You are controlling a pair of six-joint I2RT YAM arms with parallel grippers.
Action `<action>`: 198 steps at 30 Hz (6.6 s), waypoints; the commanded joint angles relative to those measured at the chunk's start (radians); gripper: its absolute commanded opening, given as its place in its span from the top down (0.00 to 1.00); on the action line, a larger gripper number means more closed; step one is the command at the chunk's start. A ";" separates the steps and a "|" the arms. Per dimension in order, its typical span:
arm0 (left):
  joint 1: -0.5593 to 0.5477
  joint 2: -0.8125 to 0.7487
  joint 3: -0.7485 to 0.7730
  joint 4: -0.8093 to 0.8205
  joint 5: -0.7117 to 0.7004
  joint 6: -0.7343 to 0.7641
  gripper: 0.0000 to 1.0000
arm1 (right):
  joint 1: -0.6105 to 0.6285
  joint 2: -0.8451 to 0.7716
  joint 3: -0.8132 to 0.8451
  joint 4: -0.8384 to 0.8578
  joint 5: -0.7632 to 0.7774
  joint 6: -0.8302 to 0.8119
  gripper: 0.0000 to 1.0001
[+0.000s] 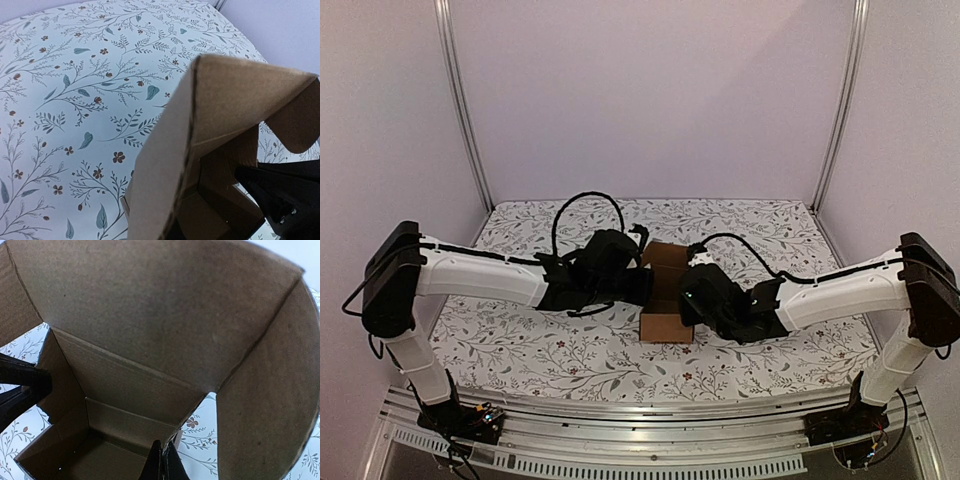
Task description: Fold the paper box
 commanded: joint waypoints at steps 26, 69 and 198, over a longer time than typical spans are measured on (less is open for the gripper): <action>-0.051 0.086 -0.020 -0.070 0.164 0.019 1.00 | -0.018 -0.001 0.005 -0.018 -0.092 -0.016 0.88; -0.078 0.404 -0.327 1.058 -0.034 0.260 1.00 | -0.115 -0.469 0.034 -0.330 -0.067 -0.153 0.41; 0.193 0.177 -0.058 0.142 0.763 -0.162 0.33 | -0.340 -0.118 -0.262 0.045 -0.707 0.194 0.86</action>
